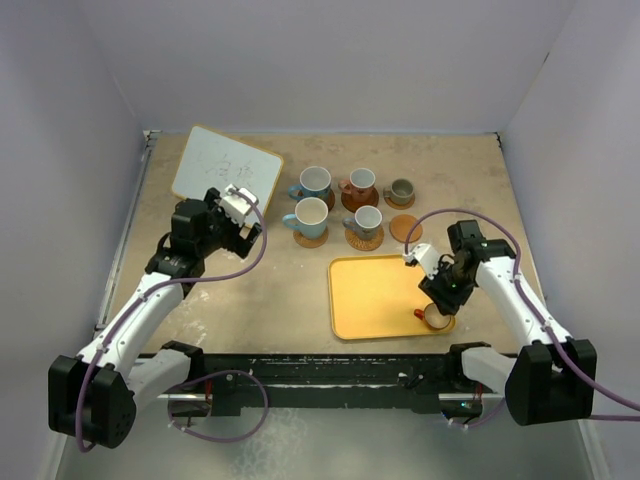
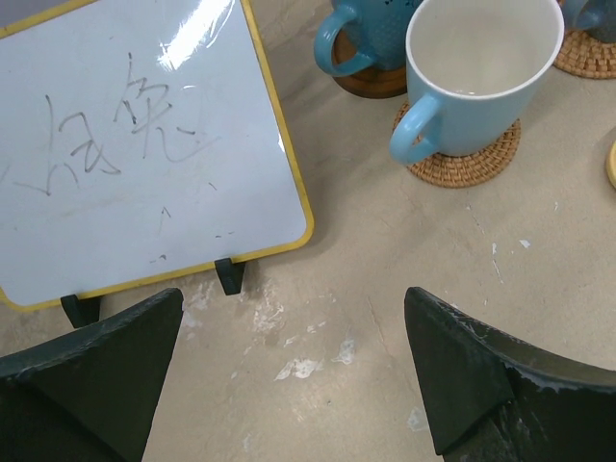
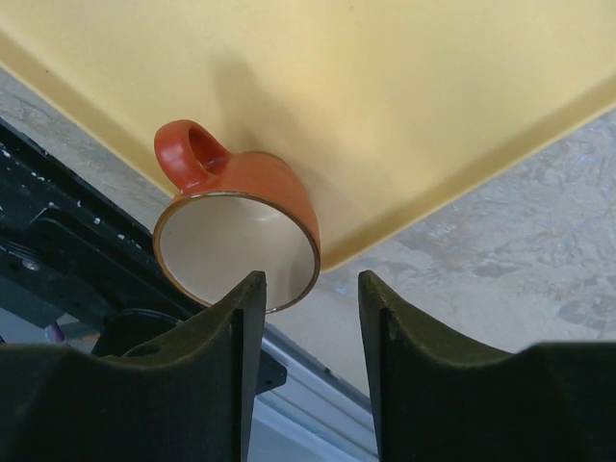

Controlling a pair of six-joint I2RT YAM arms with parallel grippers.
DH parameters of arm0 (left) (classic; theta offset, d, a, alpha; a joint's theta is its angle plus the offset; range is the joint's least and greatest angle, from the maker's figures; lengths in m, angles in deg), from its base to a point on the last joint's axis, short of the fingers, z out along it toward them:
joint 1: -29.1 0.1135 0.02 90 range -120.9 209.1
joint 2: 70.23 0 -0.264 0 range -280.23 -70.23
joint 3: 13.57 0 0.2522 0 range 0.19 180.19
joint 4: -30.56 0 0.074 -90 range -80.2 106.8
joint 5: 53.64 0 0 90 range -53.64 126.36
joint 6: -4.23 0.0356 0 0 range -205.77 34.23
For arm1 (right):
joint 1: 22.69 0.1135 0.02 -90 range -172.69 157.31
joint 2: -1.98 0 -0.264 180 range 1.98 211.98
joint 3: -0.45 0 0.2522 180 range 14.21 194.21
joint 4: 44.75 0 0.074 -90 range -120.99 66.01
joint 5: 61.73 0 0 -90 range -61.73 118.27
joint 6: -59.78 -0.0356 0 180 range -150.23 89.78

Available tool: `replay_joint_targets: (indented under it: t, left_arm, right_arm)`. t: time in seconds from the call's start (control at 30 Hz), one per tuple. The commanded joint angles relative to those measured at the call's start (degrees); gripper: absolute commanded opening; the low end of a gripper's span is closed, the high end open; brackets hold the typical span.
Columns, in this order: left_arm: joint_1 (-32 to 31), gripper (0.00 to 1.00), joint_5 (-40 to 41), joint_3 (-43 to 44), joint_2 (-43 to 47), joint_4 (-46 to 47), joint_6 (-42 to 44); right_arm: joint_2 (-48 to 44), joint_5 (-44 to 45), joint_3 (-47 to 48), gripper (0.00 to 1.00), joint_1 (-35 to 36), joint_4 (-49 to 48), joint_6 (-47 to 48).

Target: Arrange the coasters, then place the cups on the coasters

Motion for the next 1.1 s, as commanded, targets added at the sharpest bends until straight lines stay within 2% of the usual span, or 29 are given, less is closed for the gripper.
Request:
replay_joint_targets:
  t: [0.0, 0.47, 0.77, 1.07]
  left_arm:
    - [0.45, 0.94, -1.88, -0.54, 0.98, 4.05, -0.53]
    - [0.58, 0.94, -2.32, -0.95, 0.51, 4.10, -0.23]
    - [0.51, 0.94, -2.49, -1.07, 0.19, 3.90, 0.06]
    - [0.49, 0.94, -2.75, -1.08, 0.16, 3.89, 0.18]
  right_arm:
    - [-0.42, -3.19, -1.82, 0.44, -0.23, -1.97, 4.49]
    - [0.87, -4.40, -3.32, 0.23, -0.23, -4.37, 4.54]
    - [2.73, -5.09, -3.41, 0.16, -0.23, -5.16, 4.61]
    - [3.06, -5.44, -0.41, 0.00, -0.23, -4.63, 4.99]
